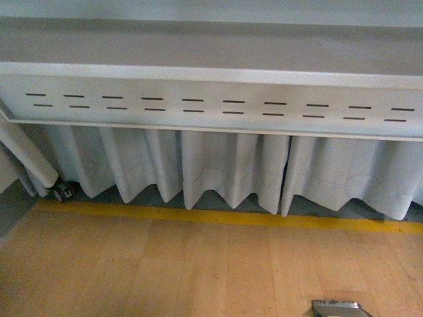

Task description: Open oven

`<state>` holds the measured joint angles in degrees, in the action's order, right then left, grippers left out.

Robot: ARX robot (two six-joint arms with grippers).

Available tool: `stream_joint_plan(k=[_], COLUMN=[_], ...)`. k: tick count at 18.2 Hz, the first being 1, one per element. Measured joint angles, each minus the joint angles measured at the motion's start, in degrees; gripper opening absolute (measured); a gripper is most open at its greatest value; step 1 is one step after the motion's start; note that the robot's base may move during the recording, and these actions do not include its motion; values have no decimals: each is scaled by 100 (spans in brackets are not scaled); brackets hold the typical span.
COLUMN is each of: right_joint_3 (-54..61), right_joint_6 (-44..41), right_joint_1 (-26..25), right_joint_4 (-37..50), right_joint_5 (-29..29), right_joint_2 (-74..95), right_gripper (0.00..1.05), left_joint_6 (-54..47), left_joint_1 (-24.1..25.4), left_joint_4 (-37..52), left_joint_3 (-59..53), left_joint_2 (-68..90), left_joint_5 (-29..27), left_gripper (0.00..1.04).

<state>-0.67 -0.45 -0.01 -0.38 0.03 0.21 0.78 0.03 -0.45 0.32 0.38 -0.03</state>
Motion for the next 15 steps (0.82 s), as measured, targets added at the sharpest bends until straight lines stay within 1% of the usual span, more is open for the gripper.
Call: stream_joint_plan(k=[15], right_joint_3=[0], right_joint_6=[9], right_joint_1=[0], right_joint_4=[13], right_joint_5=[0], right_joint_2=[0], right_gripper=[98], left_joint_6=[-20], left_joint_1=[0], left_joint_4=[22], left_joint_3=[0], left_joint_2=[0], left_joint_5=[0], left_gripper=[98])
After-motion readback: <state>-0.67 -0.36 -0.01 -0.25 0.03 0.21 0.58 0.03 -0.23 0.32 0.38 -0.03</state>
